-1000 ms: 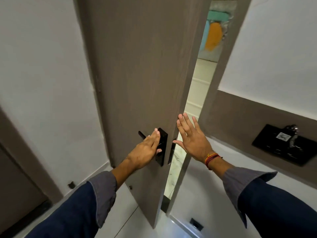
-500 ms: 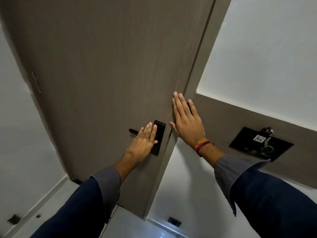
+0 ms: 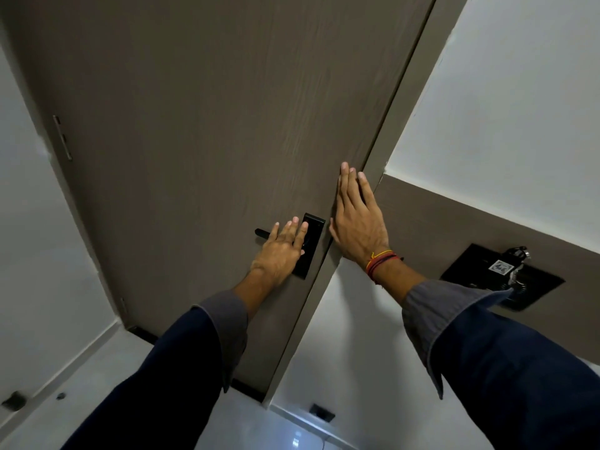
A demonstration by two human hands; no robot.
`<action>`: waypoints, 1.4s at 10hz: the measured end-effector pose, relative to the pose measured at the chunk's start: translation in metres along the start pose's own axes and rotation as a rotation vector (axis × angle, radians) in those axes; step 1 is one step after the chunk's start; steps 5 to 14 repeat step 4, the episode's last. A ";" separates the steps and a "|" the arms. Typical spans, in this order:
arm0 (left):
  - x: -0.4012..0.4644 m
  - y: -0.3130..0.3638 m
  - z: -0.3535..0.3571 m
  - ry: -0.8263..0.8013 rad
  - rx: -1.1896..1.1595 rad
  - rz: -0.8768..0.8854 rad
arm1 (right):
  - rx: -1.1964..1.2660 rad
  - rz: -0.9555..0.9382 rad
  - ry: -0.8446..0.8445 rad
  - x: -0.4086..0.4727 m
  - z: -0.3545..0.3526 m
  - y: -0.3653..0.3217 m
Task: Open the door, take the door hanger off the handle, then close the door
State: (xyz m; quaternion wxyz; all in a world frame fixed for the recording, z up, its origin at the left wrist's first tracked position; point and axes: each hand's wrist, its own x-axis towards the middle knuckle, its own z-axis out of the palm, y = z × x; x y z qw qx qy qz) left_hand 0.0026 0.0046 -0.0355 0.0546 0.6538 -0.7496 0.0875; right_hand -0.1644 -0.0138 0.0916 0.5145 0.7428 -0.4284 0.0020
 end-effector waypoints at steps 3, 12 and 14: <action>-0.007 -0.029 -0.067 0.165 0.041 0.182 | 0.333 0.089 0.138 -0.007 -0.032 0.032; -0.001 -0.034 -0.118 0.400 0.046 0.201 | 0.352 0.165 0.215 -0.008 -0.047 0.064; -0.001 -0.034 -0.118 0.400 0.046 0.201 | 0.352 0.165 0.215 -0.008 -0.047 0.064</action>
